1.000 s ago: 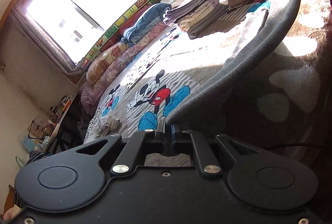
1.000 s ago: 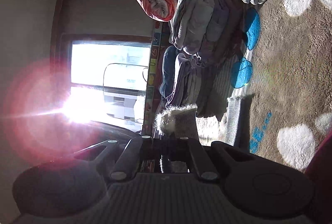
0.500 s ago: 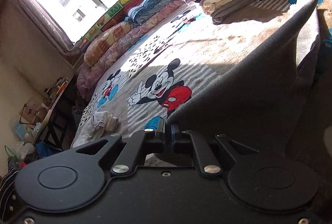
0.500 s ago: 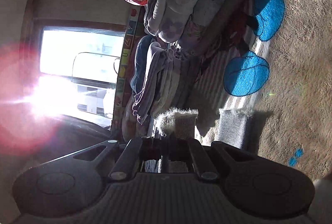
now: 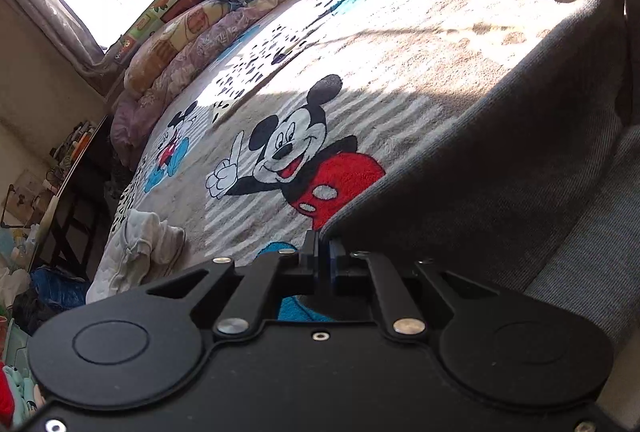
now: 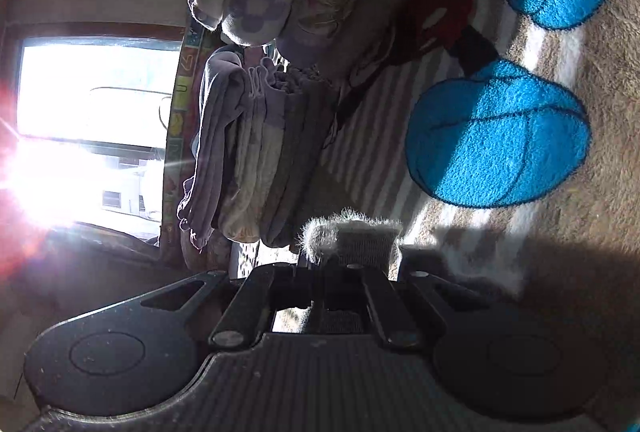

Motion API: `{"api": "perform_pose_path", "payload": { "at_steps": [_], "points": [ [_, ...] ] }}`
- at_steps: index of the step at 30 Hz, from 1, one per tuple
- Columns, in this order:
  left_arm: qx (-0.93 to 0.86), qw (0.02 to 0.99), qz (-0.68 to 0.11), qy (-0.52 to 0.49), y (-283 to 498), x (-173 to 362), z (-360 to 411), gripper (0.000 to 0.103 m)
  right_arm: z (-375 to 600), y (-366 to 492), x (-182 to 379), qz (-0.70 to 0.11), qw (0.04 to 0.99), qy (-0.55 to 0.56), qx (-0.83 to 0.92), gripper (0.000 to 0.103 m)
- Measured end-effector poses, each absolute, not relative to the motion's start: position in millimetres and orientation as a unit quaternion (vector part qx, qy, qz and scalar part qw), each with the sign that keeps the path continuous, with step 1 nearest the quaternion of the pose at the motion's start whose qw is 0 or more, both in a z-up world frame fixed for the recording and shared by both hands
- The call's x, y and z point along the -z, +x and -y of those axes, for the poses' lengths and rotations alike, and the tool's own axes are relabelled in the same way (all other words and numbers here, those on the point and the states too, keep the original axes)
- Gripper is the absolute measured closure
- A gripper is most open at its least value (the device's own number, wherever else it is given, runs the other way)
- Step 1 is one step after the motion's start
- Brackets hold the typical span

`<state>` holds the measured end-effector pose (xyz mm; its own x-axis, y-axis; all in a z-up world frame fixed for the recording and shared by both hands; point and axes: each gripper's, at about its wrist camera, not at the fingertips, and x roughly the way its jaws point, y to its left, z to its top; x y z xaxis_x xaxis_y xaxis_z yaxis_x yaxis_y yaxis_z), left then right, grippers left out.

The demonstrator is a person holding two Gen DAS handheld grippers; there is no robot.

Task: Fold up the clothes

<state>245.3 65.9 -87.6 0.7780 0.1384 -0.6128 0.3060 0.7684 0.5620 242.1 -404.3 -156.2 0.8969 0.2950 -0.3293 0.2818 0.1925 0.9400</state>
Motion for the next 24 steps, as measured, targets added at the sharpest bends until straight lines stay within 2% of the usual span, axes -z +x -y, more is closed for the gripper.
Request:
{"api": "perform_pose_path", "payload": {
  "at_steps": [5,10,12,13,14,16,20,24],
  "points": [
    [0.059,0.878,-0.354,0.315,273,97,-70,0.099,411,256,152,-0.233,0.754,0.614,-0.002,0.096],
    [0.062,0.883,-0.378,0.273,298,106,-79,0.098,418,271,148,-0.239,0.770,0.592,0.000,0.089],
    [0.054,0.886,-0.384,0.255,305,108,-82,0.092,420,276,146,-0.242,0.776,0.583,0.001,0.072],
    [0.048,0.888,-0.385,0.246,309,108,-83,0.082,422,279,145,-0.243,0.779,0.578,0.002,0.066],
    [0.034,0.892,-0.381,0.240,308,106,-85,0.067,423,282,144,-0.244,0.782,0.574,0.002,0.056],
    [0.012,0.900,-0.371,0.227,303,100,-90,0.049,426,288,143,-0.246,0.788,0.565,0.003,0.049],
    [-0.018,0.920,-0.358,0.160,278,84,-111,0.049,438,280,136,-0.254,0.817,0.518,0.003,0.044],
    [-0.017,0.934,-0.355,0.042,251,79,-138,0.049,437,291,140,-0.291,0.837,0.463,-0.019,0.042]
  ]
}}
